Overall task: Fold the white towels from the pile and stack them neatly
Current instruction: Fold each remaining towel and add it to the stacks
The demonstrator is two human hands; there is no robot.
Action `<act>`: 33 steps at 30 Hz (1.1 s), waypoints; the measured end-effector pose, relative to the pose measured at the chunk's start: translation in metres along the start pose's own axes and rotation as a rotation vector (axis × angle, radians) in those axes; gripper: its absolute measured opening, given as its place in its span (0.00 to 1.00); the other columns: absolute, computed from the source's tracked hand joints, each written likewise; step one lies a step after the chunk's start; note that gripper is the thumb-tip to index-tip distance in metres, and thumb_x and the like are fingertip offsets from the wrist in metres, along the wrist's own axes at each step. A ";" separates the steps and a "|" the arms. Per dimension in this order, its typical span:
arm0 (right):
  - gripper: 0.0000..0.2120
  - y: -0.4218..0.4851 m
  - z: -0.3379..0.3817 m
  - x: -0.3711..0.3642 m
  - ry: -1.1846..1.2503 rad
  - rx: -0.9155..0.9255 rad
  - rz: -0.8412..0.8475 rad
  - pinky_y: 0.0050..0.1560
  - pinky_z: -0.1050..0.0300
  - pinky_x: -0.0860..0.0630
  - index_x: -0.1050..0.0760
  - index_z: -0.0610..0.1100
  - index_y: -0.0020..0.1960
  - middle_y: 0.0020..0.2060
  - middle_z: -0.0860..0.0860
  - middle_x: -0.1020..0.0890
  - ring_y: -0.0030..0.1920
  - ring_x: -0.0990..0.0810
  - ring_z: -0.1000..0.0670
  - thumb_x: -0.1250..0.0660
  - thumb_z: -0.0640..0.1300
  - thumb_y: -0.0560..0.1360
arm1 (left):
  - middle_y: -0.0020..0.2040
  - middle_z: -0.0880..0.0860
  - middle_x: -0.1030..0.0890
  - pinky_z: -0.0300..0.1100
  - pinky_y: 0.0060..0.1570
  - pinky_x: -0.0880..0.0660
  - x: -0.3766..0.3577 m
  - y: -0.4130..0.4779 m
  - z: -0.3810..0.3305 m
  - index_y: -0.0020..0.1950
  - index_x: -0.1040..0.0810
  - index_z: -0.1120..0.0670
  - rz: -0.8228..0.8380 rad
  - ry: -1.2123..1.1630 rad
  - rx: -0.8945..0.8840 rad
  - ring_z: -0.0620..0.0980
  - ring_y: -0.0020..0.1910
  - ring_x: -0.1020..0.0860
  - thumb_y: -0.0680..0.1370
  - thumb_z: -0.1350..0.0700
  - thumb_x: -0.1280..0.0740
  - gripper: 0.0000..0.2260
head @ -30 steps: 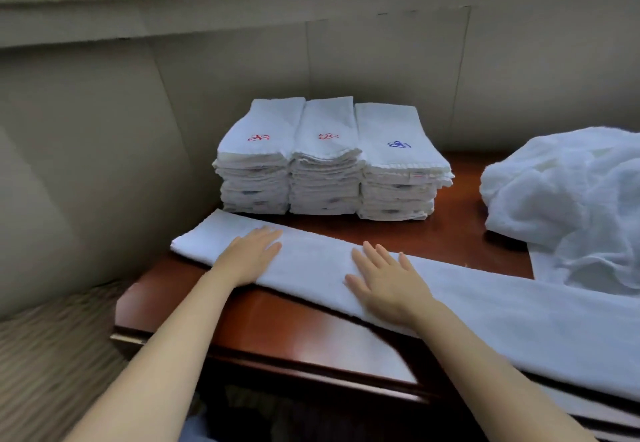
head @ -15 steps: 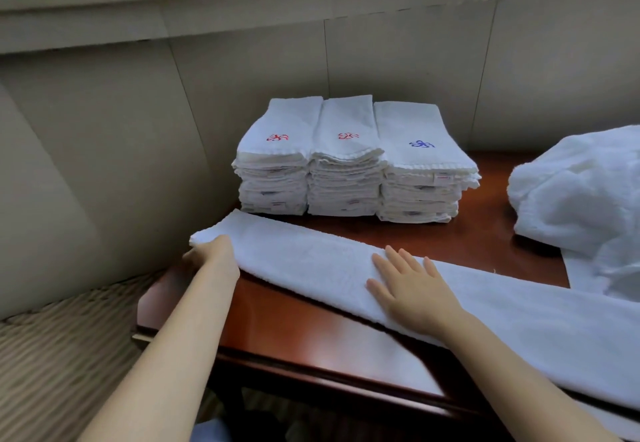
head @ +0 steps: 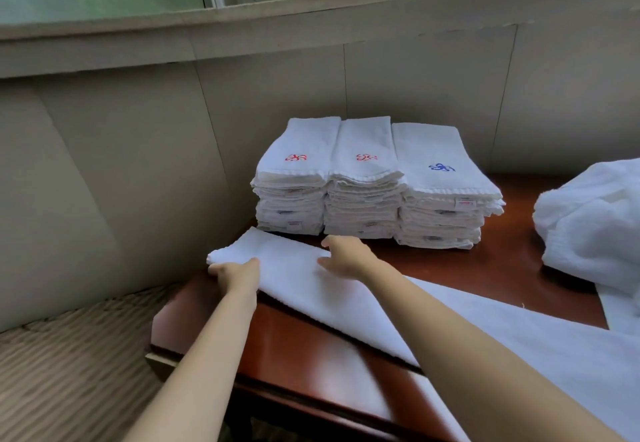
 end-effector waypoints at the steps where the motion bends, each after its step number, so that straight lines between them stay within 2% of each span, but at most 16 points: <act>1: 0.18 0.011 0.005 -0.003 0.021 -0.010 -0.002 0.59 0.49 0.30 0.29 0.40 0.63 0.61 0.44 0.24 0.63 0.29 0.41 0.38 0.49 0.78 | 0.53 0.54 0.32 0.50 0.50 0.24 0.000 0.001 0.001 0.66 0.42 0.58 0.005 -0.029 0.010 0.55 0.47 0.28 0.73 0.63 0.34 0.25; 3: 0.12 0.029 0.009 -0.011 0.052 -0.050 -0.001 0.48 0.53 0.30 0.27 0.42 0.48 0.49 0.46 0.22 0.57 0.26 0.41 0.34 0.51 0.74 | 0.53 0.54 0.32 0.55 0.55 0.24 0.001 0.005 0.001 0.67 0.42 0.58 0.005 -0.072 0.047 0.55 0.49 0.27 0.74 0.63 0.35 0.25; 6: 0.11 0.047 0.006 -0.018 0.126 -0.109 0.017 0.44 0.56 0.32 0.28 0.45 0.43 0.40 0.49 0.25 0.47 0.25 0.45 0.31 0.51 0.71 | 0.47 0.52 0.32 0.56 0.56 0.24 0.002 0.010 0.003 0.67 0.42 0.58 0.017 -0.093 0.072 0.57 0.51 0.26 0.74 0.62 0.36 0.25; 8: 0.13 0.056 0.003 -0.018 0.194 -0.117 0.061 0.38 0.58 0.32 0.31 0.44 0.37 0.33 0.50 0.28 0.38 0.26 0.48 0.30 0.48 0.72 | 0.44 0.51 0.32 0.53 0.50 0.22 0.003 0.011 0.003 0.67 0.42 0.57 0.029 -0.107 0.069 0.57 0.51 0.25 0.74 0.62 0.36 0.25; 10: 0.15 0.061 0.000 -0.013 0.199 -0.116 0.085 0.32 0.59 0.36 0.34 0.43 0.34 0.31 0.50 0.30 0.33 0.30 0.50 0.31 0.48 0.73 | 0.44 0.52 0.31 0.48 0.40 0.22 0.002 0.013 0.004 0.66 0.42 0.56 0.042 -0.126 0.076 0.56 0.49 0.23 0.73 0.63 0.36 0.25; 12: 0.12 0.064 -0.002 -0.006 0.186 -0.120 0.063 0.34 0.59 0.35 0.32 0.42 0.39 0.34 0.50 0.29 0.38 0.28 0.49 0.33 0.48 0.75 | 0.47 0.53 0.29 0.44 0.32 0.24 0.001 0.013 0.004 0.65 0.41 0.55 0.055 -0.156 0.089 0.54 0.46 0.23 0.73 0.65 0.35 0.24; 15: 0.10 0.063 0.001 -0.010 0.106 -0.119 0.001 0.41 0.56 0.28 0.30 0.41 0.44 0.41 0.46 0.24 0.46 0.24 0.44 0.34 0.47 0.76 | 0.50 0.54 0.29 0.42 0.27 0.26 -0.001 0.015 0.005 0.63 0.40 0.56 0.070 -0.202 0.099 0.54 0.47 0.23 0.72 0.69 0.34 0.24; 18: 0.21 0.050 0.004 -0.016 -0.160 -0.136 -0.269 0.53 0.50 0.30 0.32 0.40 0.60 0.55 0.42 0.24 0.58 0.26 0.40 0.34 0.54 0.76 | 0.50 0.54 0.25 0.42 0.27 0.26 -0.002 0.013 0.004 0.62 0.35 0.59 0.079 -0.212 0.110 0.54 0.46 0.23 0.71 0.70 0.32 0.23; 20: 0.19 0.038 0.011 -0.017 -0.347 -0.054 -0.460 0.51 0.51 0.33 0.30 0.41 0.59 0.55 0.44 0.24 0.56 0.27 0.41 0.35 0.54 0.76 | 0.46 0.53 0.22 0.40 0.28 0.27 -0.003 0.009 0.000 0.60 0.29 0.59 0.116 -0.208 0.118 0.50 0.40 0.22 0.73 0.68 0.33 0.17; 21: 0.16 0.034 0.014 -0.020 -0.378 0.018 -0.488 0.50 0.52 0.34 0.28 0.42 0.57 0.54 0.44 0.24 0.56 0.27 0.42 0.37 0.53 0.77 | 0.43 0.52 0.22 0.39 0.29 0.27 -0.004 0.007 -0.002 0.58 0.27 0.59 0.140 -0.229 0.129 0.48 0.38 0.23 0.74 0.68 0.34 0.13; 23: 0.15 0.028 0.015 -0.027 -0.349 0.126 -0.426 0.49 0.53 0.35 0.26 0.42 0.56 0.53 0.46 0.24 0.55 0.27 0.43 0.41 0.52 0.79 | 0.42 0.52 0.22 0.41 0.33 0.26 -0.004 0.000 -0.008 0.57 0.26 0.57 0.153 -0.293 0.168 0.49 0.38 0.23 0.76 0.66 0.36 0.11; 26: 0.16 0.015 0.007 -0.032 -0.266 0.204 -0.172 0.56 0.52 0.34 0.25 0.45 0.53 0.54 0.48 0.24 0.60 0.28 0.43 0.45 0.54 0.81 | 0.55 0.55 0.20 0.45 0.49 0.26 -0.004 -0.016 -0.021 0.64 0.26 0.56 0.138 -0.302 0.085 0.54 0.50 0.22 0.78 0.62 0.40 0.15; 28: 0.16 -0.003 0.000 -0.031 -0.076 0.215 0.054 0.66 0.48 0.37 0.27 0.45 0.49 0.56 0.48 0.24 0.66 0.31 0.45 0.48 0.53 0.82 | 0.60 0.55 0.22 0.44 0.52 0.28 -0.007 -0.034 -0.039 0.67 0.29 0.56 0.173 -0.232 -0.112 0.55 0.57 0.24 0.77 0.60 0.42 0.17; 29: 0.18 -0.013 -0.006 -0.024 0.125 0.183 0.094 0.67 0.48 0.37 0.26 0.42 0.51 0.57 0.47 0.23 0.65 0.29 0.45 0.49 0.52 0.83 | 0.59 0.54 0.22 0.44 0.53 0.29 -0.010 -0.046 -0.050 0.65 0.28 0.56 0.199 -0.200 -0.226 0.55 0.59 0.24 0.77 0.57 0.41 0.16; 31: 0.25 -0.036 -0.023 0.000 0.715 0.027 0.067 0.63 0.53 0.32 0.24 0.41 0.59 0.59 0.46 0.21 0.60 0.24 0.47 0.52 0.56 0.82 | 0.52 0.51 0.21 0.44 0.52 0.28 -0.018 -0.082 -0.074 0.57 0.25 0.53 0.312 -0.137 -0.457 0.53 0.57 0.23 0.73 0.51 0.39 0.15; 33: 0.31 -0.061 -0.048 0.022 1.193 -0.129 0.084 0.60 0.50 0.29 0.28 0.44 0.64 0.60 0.44 0.21 0.57 0.21 0.45 0.56 0.64 0.79 | 0.44 0.44 0.20 0.43 0.48 0.27 -0.035 -0.126 -0.089 0.49 0.23 0.47 0.547 -0.045 -0.672 0.47 0.49 0.23 0.70 0.51 0.38 0.10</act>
Point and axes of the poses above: each hand's wrist, its own y-axis towards the middle knuckle, its own x-axis out of the back of the hand, z = x × y, the point moved 5 cm from there along y, towards the middle knuckle
